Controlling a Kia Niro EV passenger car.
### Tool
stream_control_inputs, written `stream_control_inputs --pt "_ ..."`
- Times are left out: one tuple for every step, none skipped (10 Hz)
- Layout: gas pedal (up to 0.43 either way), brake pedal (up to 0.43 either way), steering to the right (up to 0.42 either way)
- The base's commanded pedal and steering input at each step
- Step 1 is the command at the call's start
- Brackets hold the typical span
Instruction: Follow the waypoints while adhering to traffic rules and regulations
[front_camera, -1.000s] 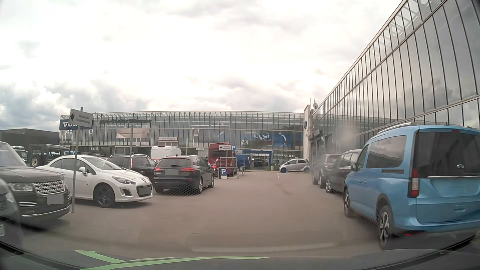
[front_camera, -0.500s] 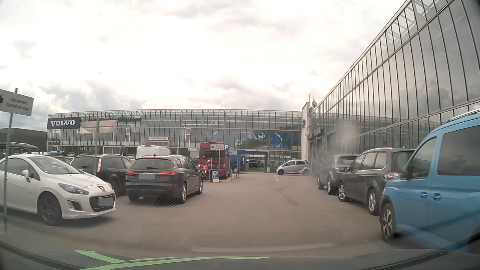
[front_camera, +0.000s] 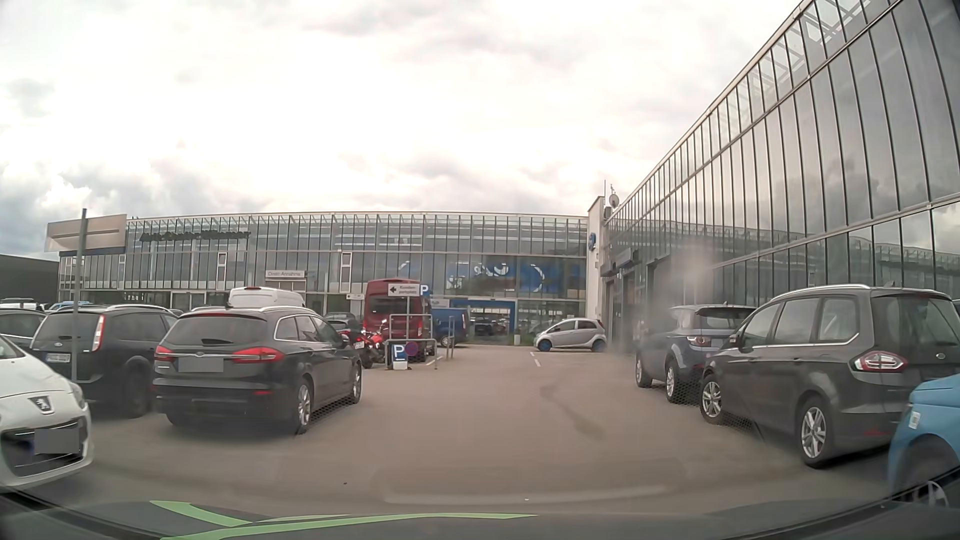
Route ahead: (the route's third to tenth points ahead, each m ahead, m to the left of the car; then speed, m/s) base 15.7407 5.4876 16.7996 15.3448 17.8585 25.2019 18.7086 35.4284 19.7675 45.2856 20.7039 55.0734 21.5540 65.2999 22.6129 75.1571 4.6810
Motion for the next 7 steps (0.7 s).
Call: stream_control_inputs --pt "0.000 0.000 0.119" --pt "0.000 0.006 0.128" --pt "0.000 0.018 0.129" --pt "0.000 0.037 0.128" --pt "0.000 0.061 0.125" --pt "0.000 0.085 0.122" --pt "0.000 0.104 0.117"
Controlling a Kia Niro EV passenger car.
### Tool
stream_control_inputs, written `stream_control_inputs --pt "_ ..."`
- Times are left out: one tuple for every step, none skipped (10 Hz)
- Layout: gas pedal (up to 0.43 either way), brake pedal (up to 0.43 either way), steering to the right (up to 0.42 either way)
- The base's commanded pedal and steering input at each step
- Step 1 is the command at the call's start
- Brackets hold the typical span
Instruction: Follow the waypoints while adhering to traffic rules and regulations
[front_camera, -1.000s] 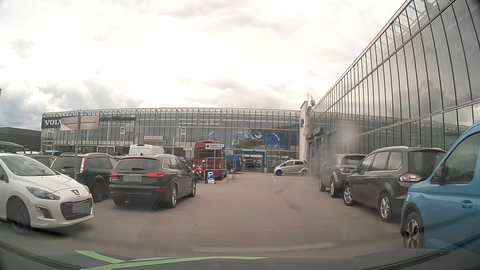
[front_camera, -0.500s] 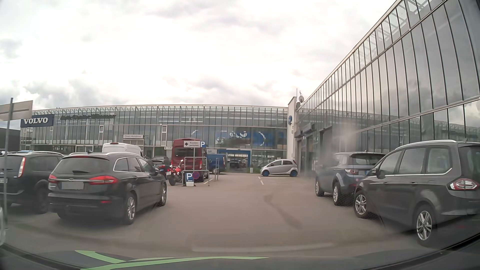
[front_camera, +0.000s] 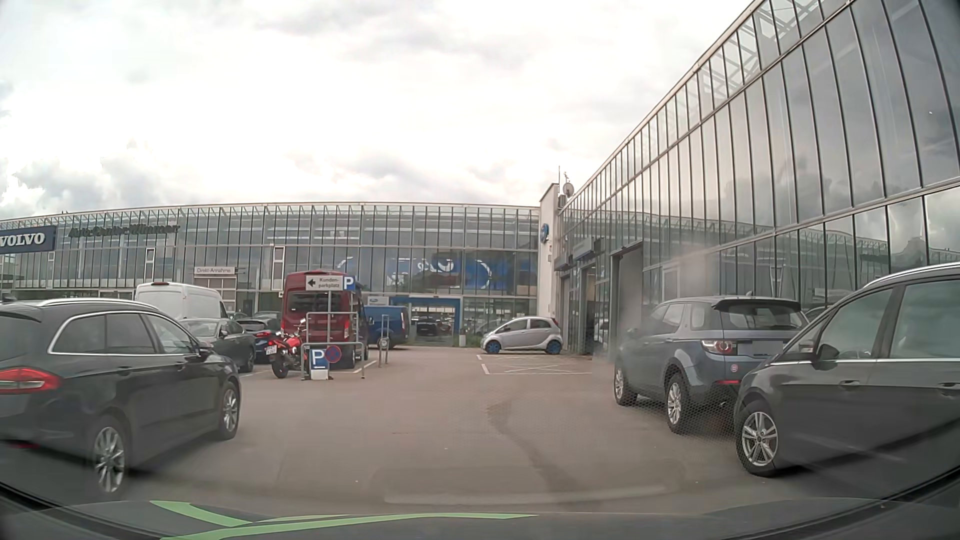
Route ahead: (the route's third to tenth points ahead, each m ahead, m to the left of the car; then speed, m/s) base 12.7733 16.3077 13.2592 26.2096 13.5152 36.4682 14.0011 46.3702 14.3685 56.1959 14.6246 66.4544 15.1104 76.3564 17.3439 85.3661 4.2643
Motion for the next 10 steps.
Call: stream_control_inputs --pt "0.000 0.110 0.110" --pt "0.000 0.122 0.104" --pt "0.000 0.140 0.097" --pt "0.000 0.165 0.084" --pt "0.000 0.171 0.068" --pt "0.000 0.183 0.041" --pt "0.000 0.183 0.009" --pt "0.000 0.183 -0.019" --pt "0.000 0.183 -0.064" --pt "0.000 0.183 -0.096"
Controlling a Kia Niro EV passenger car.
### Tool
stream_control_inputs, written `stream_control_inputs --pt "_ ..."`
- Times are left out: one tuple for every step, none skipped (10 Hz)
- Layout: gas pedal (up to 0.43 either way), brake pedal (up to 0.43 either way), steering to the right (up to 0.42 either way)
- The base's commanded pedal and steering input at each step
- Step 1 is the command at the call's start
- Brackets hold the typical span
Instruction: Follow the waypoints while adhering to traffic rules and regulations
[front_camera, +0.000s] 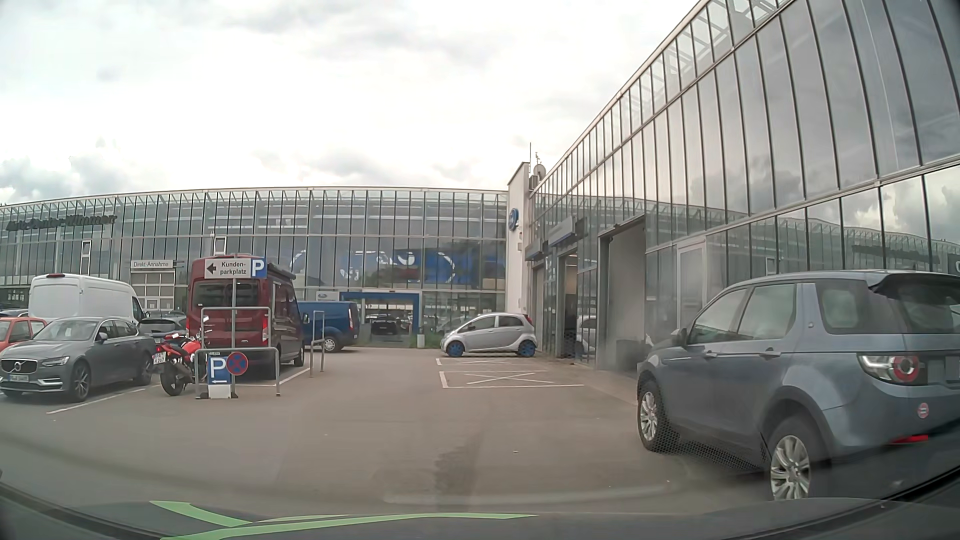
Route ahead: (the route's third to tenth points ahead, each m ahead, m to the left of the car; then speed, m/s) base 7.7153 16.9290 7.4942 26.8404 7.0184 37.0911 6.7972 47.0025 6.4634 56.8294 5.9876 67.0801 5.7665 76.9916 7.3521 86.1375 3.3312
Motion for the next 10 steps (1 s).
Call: stream_control_inputs --pt "0.000 0.183 -0.132" --pt "0.000 0.177 -0.175" --pt "0.000 0.152 -0.209" --pt "0.000 0.140 -0.234" --pt "0.000 0.110 -0.269" --pt "0.000 0.098 -0.310" --pt "0.000 0.116 -0.368" --pt "0.000 0.189 -0.407" --pt "0.000 0.232 -0.441" --pt "0.000 0.250 -0.468"
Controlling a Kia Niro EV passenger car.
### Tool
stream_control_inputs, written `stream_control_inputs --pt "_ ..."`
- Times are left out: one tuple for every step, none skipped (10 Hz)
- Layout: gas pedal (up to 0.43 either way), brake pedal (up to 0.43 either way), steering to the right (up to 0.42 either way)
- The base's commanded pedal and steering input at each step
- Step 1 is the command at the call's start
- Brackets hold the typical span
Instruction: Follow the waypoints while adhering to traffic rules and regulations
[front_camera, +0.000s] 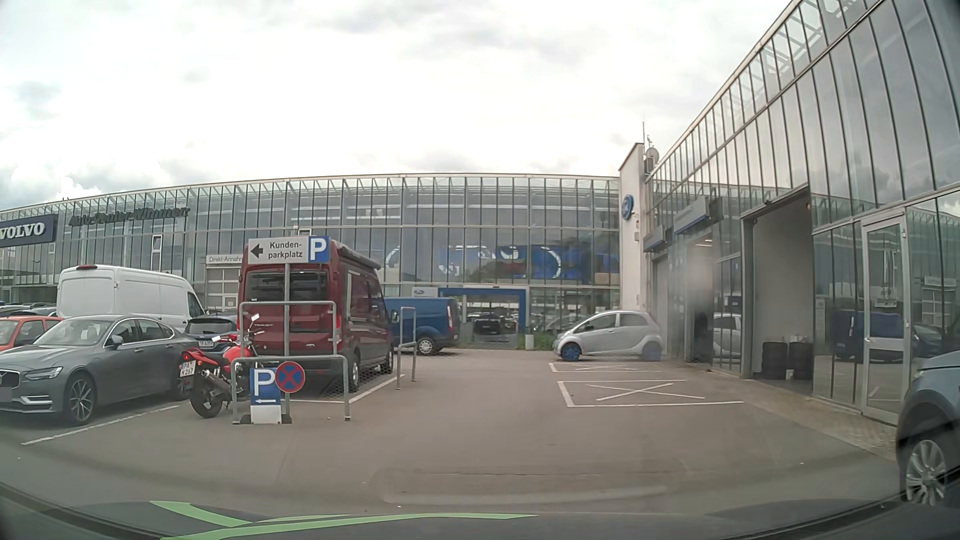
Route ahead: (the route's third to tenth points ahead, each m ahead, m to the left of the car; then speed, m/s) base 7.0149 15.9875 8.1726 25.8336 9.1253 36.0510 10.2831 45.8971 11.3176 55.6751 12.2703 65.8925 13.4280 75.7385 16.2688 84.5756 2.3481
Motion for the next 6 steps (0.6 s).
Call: stream_control_inputs --pt "0.000 0.262 -0.491" --pt "0.000 0.274 -0.526" --pt "0.000 0.280 -0.562" --pt "0.000 0.280 -0.594" --pt "0.000 0.274 -0.648" --pt "0.000 0.262 -0.697"
